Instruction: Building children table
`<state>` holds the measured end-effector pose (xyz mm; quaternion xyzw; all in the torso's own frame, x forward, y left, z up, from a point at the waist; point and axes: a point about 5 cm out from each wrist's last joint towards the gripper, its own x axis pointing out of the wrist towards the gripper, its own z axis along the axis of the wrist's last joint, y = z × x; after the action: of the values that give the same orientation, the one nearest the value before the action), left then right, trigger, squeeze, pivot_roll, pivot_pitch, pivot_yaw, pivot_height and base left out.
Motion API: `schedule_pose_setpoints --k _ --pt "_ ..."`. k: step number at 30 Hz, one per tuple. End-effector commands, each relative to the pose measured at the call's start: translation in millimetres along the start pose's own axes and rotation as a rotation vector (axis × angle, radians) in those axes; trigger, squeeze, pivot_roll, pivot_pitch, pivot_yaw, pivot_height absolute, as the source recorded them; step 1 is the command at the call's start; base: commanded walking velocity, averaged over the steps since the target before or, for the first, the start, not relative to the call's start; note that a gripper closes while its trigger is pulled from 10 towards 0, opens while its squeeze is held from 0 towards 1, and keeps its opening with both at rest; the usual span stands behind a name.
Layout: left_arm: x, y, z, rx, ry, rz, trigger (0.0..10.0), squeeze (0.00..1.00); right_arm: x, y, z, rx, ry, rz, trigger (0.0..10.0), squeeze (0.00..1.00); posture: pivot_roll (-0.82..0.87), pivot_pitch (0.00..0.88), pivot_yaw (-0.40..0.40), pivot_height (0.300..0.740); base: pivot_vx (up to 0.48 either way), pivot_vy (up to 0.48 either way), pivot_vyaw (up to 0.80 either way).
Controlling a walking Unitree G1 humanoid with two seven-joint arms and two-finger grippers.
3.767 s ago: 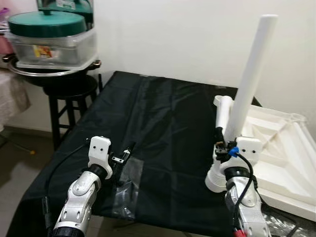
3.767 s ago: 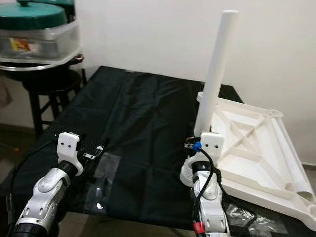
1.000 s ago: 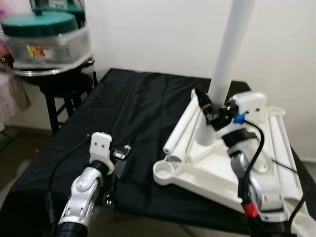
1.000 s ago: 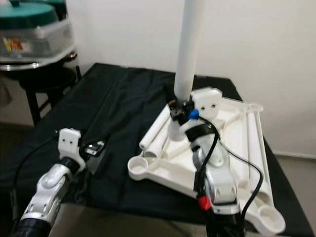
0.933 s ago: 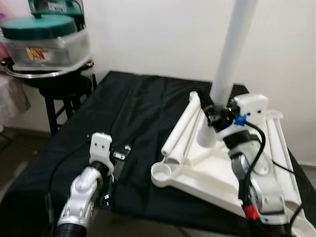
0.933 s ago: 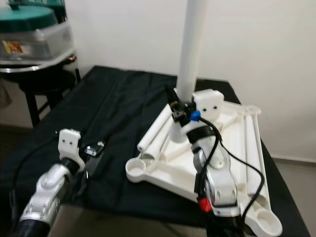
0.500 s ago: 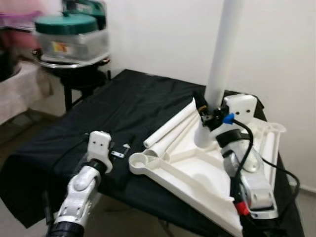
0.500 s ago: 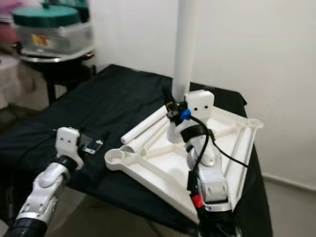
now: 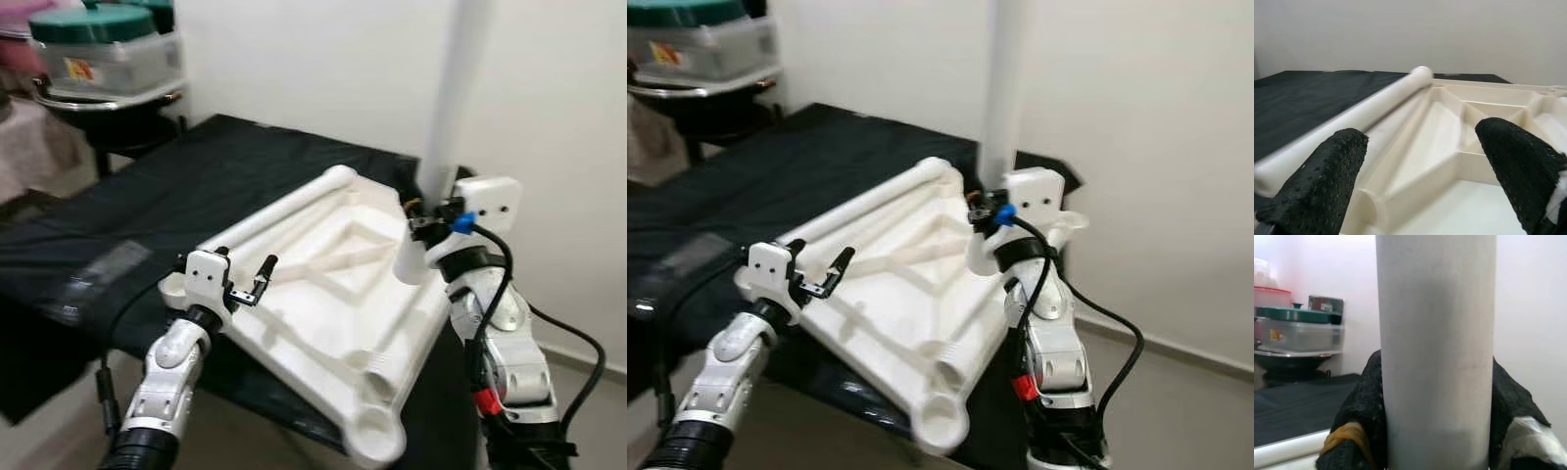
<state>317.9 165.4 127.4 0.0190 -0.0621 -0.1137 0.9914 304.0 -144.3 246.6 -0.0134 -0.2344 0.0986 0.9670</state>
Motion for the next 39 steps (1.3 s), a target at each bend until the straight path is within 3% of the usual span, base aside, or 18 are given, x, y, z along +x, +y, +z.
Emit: schedule_pose_setpoints --k 1,4,39 --pt "0.7 1.8 1.4 0.009 0.0 0.003 10.0 0.0 1.9 -0.1 4.8 -0.013 -0.024 0.008 10.0 0.0 0.06 0.0 -0.084 0.74 0.0 -0.48 0.0" --pt "0.7 2.0 1.5 0.009 0.0 0.003 10.0 0.0 2.0 -0.1 4.7 -0.014 -0.023 0.007 10.0 0.0 0.06 0.0 -0.084 0.74 0.0 -0.48 0.0" --pt "3.1 -4.9 3.3 -0.007 -0.015 -0.001 10.0 0.0 -2.0 8.5 0.5 -0.093 -0.002 0.028 10.0 0.0 0.05 0.0 -0.084 0.74 0.0 -0.48 0.8"
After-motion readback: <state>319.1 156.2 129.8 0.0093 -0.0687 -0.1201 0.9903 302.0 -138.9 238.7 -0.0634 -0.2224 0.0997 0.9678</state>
